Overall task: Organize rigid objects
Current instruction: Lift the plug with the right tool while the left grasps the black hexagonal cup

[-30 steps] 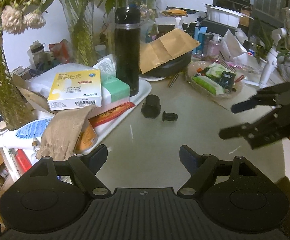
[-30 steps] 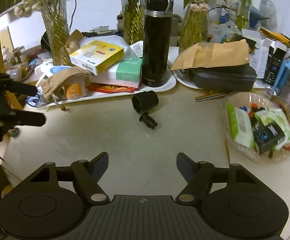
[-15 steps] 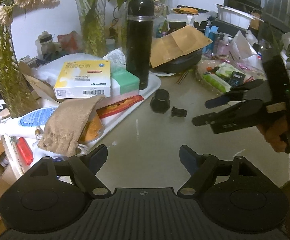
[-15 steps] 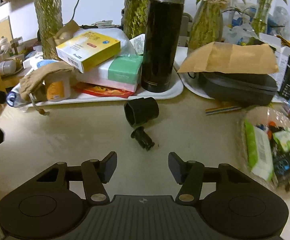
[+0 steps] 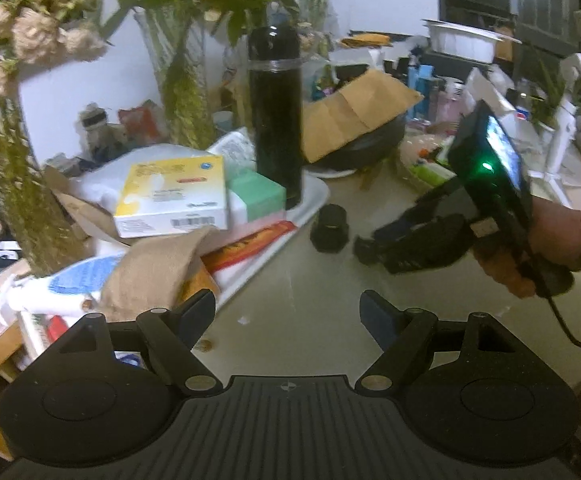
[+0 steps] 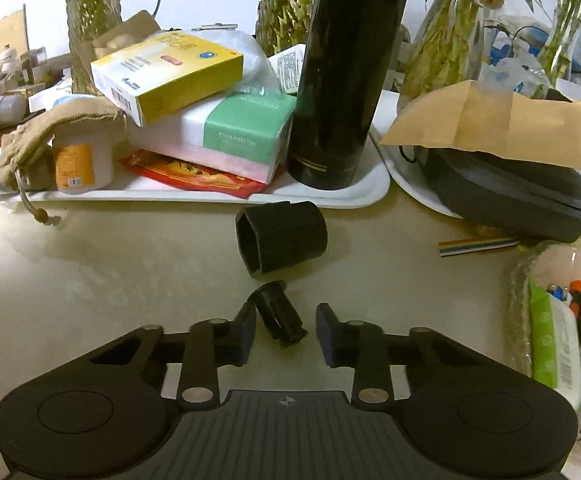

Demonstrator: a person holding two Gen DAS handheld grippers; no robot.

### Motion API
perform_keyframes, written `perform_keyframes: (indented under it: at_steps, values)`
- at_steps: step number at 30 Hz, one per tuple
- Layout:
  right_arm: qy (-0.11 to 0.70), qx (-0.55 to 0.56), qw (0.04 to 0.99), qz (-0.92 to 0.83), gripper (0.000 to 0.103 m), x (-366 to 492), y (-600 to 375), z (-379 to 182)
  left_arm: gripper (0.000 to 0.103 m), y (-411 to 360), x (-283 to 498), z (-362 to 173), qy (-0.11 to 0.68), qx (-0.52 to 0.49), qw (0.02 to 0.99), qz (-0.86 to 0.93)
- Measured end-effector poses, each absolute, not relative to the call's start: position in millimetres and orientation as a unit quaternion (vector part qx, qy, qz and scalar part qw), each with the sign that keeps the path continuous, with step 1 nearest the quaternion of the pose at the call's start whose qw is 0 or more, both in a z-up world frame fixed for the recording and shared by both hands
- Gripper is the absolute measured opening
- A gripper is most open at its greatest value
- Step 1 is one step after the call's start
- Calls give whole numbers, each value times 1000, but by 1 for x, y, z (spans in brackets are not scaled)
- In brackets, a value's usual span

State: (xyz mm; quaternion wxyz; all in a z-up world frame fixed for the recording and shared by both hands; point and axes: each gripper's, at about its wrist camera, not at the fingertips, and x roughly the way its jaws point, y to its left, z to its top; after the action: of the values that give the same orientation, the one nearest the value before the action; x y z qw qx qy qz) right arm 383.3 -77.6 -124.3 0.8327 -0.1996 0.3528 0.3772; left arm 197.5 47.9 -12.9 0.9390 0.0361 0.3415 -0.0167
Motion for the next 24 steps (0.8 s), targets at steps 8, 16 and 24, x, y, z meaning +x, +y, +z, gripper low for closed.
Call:
perform_keyframes:
  at_steps: [8, 16, 24]
  values:
    - [367, -195, 829, 375, 21, 376, -79, -121, 80, 53, 197, -13, 345, 0, 938, -46]
    - [364, -191, 832, 374, 21, 357, -103, -90, 80, 54, 200, -14, 367, -24, 926, -86]
    - [358, -155, 851, 350, 21, 333, -151, -50, 80, 61, 217, -24, 411, -52, 908, -57]
